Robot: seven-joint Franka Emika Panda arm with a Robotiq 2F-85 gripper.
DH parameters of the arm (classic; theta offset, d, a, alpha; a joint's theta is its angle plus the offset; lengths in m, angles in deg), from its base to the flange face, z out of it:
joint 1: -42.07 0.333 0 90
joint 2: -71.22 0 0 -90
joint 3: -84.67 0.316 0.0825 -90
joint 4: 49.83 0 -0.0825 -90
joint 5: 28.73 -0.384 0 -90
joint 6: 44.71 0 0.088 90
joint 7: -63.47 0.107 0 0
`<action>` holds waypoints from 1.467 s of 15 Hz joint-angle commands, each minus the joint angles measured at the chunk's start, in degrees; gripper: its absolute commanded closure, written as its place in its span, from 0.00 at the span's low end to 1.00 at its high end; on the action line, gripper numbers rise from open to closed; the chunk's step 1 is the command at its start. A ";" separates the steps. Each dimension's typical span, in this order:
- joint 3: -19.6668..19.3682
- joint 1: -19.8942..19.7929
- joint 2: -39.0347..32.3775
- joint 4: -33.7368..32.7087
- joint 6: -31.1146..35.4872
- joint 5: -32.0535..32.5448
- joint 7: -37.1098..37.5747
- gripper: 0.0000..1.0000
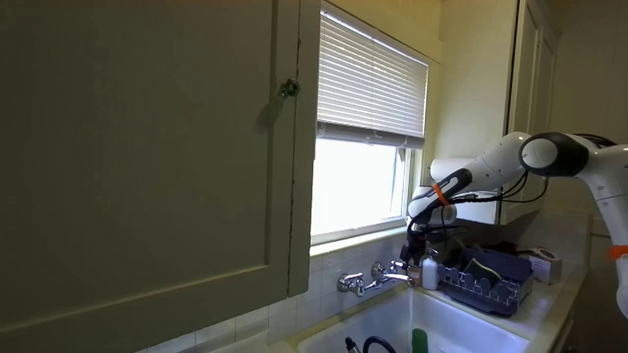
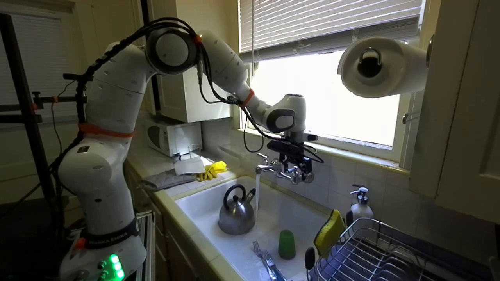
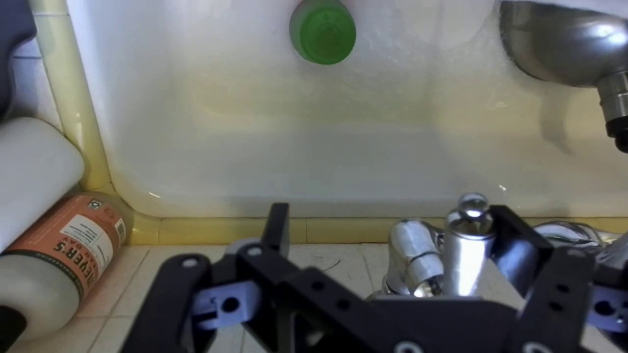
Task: Close the tap
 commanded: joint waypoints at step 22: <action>-5.04 2.76 -12.20 -17.79 -4.21 9.14 18.56 0.00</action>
